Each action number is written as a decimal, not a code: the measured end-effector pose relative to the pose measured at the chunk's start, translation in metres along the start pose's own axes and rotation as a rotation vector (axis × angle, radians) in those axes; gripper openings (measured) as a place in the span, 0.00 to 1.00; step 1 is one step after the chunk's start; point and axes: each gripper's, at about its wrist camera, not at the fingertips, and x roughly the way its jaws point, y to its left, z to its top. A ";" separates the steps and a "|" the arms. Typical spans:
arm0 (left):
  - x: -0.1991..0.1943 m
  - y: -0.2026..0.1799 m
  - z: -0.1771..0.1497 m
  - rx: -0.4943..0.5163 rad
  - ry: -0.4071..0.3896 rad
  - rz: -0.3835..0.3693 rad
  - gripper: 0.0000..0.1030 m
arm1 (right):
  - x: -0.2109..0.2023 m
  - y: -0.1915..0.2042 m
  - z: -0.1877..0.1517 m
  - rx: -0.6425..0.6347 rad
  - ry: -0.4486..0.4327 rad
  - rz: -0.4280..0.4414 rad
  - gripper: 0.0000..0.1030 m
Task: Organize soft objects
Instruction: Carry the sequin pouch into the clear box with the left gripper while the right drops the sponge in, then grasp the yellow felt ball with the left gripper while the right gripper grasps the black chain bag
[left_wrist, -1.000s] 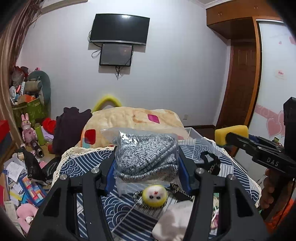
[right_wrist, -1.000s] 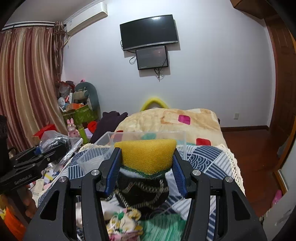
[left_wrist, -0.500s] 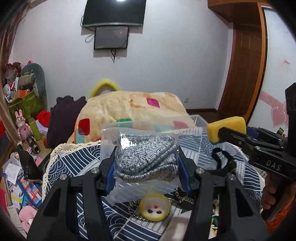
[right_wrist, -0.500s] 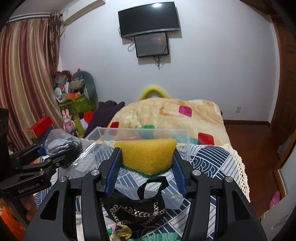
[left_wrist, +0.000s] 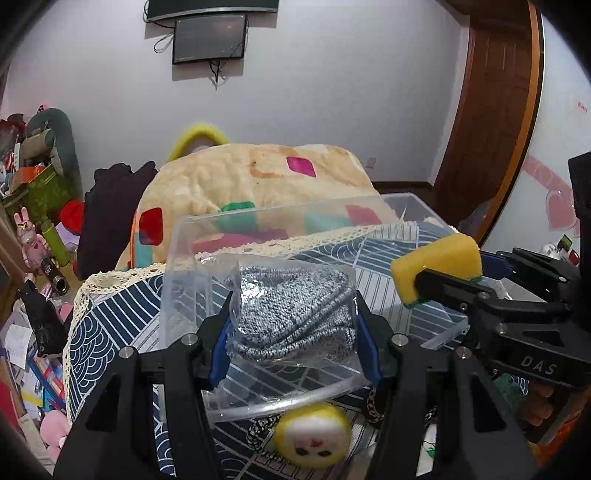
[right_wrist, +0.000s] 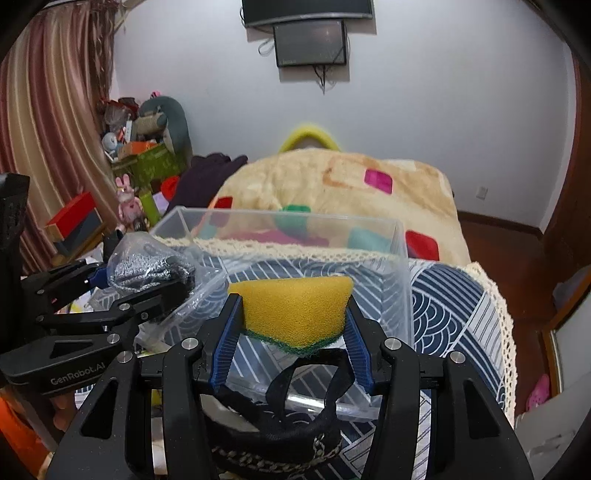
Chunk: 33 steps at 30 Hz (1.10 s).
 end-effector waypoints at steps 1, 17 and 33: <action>0.002 0.000 0.000 0.001 0.007 -0.002 0.54 | 0.002 -0.001 -0.001 -0.002 0.011 -0.003 0.48; -0.004 -0.008 -0.001 0.029 0.015 -0.009 0.59 | -0.008 -0.001 0.005 -0.025 -0.013 -0.020 0.68; -0.073 0.002 -0.013 0.010 -0.119 0.037 0.78 | -0.072 0.006 -0.006 -0.031 -0.175 -0.014 0.72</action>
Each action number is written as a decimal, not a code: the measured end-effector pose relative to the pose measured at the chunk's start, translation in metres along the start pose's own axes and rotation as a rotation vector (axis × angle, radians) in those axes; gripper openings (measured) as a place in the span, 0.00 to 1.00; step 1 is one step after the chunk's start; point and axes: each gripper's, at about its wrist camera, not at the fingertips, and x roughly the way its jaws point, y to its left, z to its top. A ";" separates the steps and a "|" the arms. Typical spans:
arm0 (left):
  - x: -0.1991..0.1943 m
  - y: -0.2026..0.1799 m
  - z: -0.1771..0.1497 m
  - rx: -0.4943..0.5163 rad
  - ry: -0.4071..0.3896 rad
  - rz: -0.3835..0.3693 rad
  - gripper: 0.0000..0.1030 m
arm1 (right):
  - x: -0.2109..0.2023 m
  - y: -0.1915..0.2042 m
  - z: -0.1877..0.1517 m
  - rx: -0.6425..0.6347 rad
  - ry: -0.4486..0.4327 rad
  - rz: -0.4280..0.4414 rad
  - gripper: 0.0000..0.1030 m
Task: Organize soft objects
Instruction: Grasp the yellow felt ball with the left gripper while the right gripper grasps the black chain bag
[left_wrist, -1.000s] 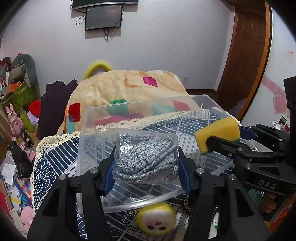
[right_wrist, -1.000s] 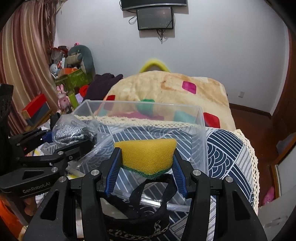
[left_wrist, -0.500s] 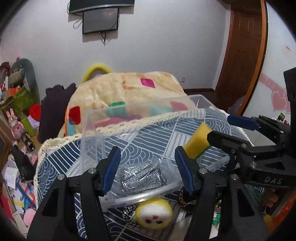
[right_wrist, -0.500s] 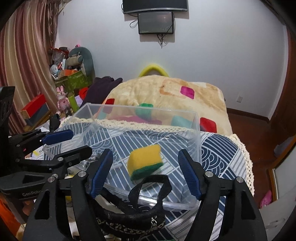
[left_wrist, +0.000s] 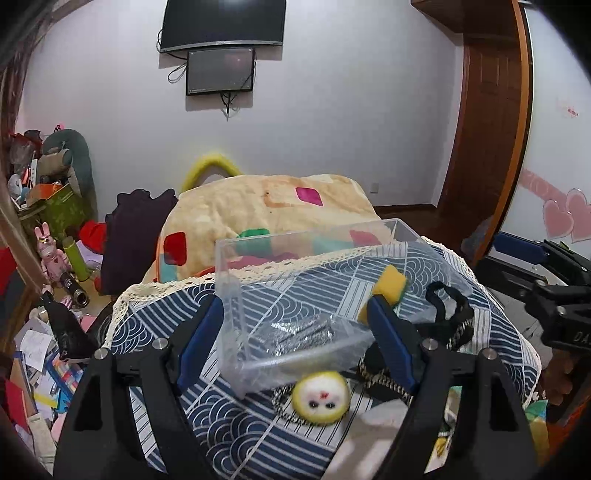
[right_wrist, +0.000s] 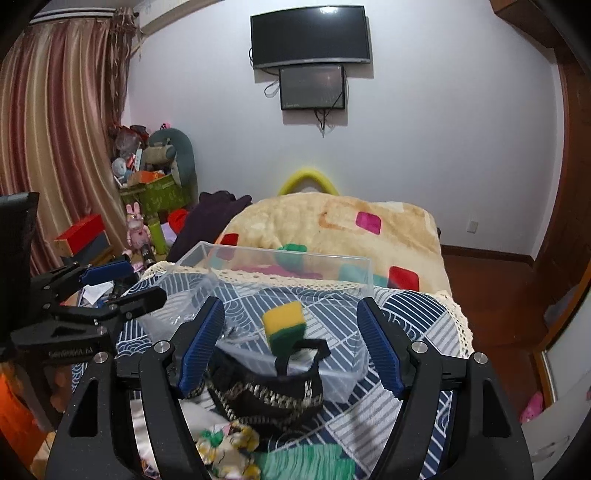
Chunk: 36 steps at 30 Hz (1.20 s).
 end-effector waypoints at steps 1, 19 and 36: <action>-0.003 0.000 -0.002 0.001 -0.003 0.001 0.78 | -0.003 0.000 -0.003 -0.001 -0.004 0.000 0.73; 0.000 -0.018 -0.065 0.060 0.064 -0.033 0.78 | 0.022 -0.006 -0.061 0.097 0.122 0.027 0.76; 0.036 -0.021 -0.079 0.029 0.127 -0.098 0.52 | 0.047 0.005 -0.072 0.102 0.184 0.035 0.76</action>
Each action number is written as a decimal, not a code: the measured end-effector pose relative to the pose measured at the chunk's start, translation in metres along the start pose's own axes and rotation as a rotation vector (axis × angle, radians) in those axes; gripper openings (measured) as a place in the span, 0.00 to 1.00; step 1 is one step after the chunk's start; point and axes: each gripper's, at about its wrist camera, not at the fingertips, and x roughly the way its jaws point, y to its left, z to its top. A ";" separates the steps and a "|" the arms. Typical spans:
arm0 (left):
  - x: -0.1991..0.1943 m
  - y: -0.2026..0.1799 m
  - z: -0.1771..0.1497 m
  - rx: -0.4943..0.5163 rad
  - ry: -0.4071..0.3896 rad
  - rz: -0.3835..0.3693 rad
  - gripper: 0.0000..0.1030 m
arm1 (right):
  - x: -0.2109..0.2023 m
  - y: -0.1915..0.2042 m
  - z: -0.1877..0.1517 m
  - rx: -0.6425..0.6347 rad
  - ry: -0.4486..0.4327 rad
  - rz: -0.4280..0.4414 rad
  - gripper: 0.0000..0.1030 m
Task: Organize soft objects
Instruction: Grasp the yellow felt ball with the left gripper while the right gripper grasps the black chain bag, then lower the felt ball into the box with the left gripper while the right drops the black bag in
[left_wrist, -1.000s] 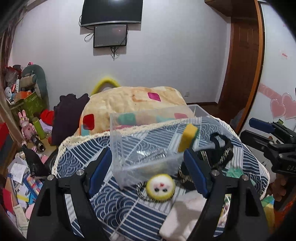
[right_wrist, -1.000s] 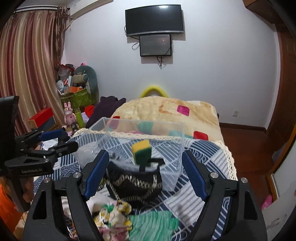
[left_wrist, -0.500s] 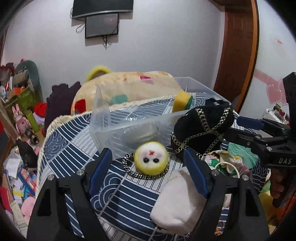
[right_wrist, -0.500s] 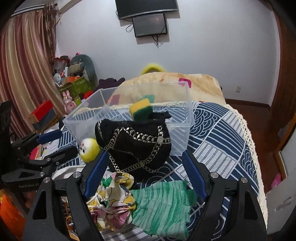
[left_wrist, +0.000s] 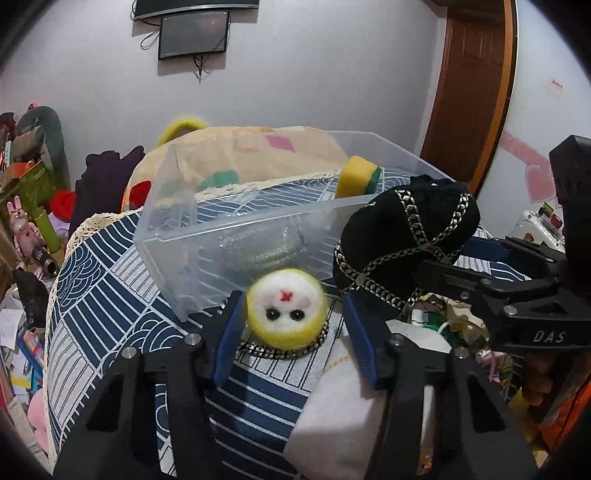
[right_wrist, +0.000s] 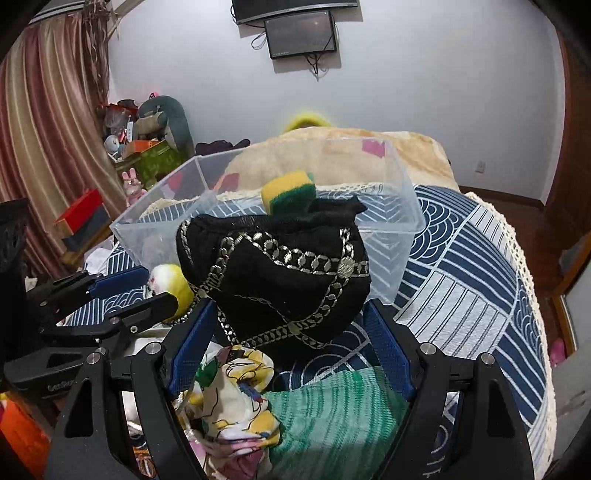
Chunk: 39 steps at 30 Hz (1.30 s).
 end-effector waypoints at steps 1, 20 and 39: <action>0.001 0.000 0.000 0.000 0.003 0.000 0.51 | 0.001 0.000 -0.001 0.004 0.004 0.002 0.76; -0.005 0.007 -0.002 -0.045 0.006 0.015 0.39 | -0.019 -0.001 -0.004 -0.006 -0.044 0.058 0.17; -0.069 0.000 0.022 -0.022 -0.153 0.035 0.39 | -0.065 -0.001 0.022 -0.027 -0.213 0.043 0.16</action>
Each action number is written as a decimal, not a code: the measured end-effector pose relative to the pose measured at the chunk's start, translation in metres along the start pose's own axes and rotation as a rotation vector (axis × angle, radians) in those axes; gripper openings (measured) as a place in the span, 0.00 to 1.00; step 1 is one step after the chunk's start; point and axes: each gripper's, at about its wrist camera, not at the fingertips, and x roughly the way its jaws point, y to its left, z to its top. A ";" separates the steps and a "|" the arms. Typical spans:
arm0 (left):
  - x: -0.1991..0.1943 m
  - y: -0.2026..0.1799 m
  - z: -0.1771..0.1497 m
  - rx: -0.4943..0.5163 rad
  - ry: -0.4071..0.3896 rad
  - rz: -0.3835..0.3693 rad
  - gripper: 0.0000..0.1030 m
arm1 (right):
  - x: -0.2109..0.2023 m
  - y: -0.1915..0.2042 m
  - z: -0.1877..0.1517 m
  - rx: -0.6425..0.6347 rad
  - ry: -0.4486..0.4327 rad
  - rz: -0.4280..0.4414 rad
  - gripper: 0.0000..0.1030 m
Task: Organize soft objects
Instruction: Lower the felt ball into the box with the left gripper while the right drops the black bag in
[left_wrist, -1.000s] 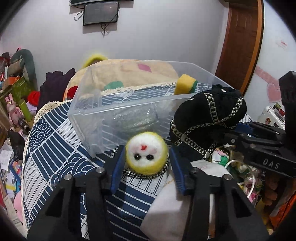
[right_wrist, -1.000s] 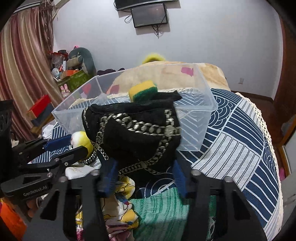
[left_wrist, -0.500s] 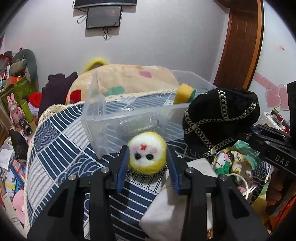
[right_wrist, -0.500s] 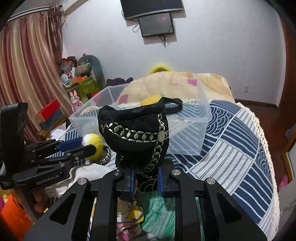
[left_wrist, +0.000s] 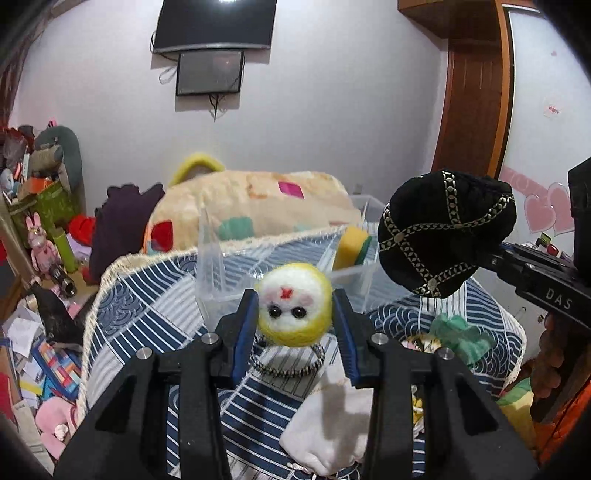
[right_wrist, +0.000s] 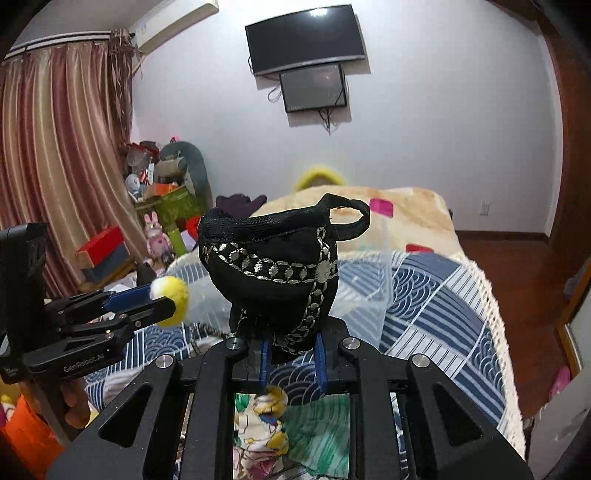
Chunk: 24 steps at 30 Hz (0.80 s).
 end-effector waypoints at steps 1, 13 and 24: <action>-0.003 0.000 0.002 0.003 -0.012 0.004 0.39 | -0.001 -0.001 0.003 0.001 -0.010 -0.003 0.16; 0.004 0.015 0.026 -0.005 -0.041 0.070 0.39 | 0.008 -0.005 0.032 -0.014 -0.063 -0.055 0.16; 0.035 0.024 0.034 -0.011 0.003 0.107 0.39 | 0.041 -0.008 0.028 -0.065 0.037 -0.096 0.16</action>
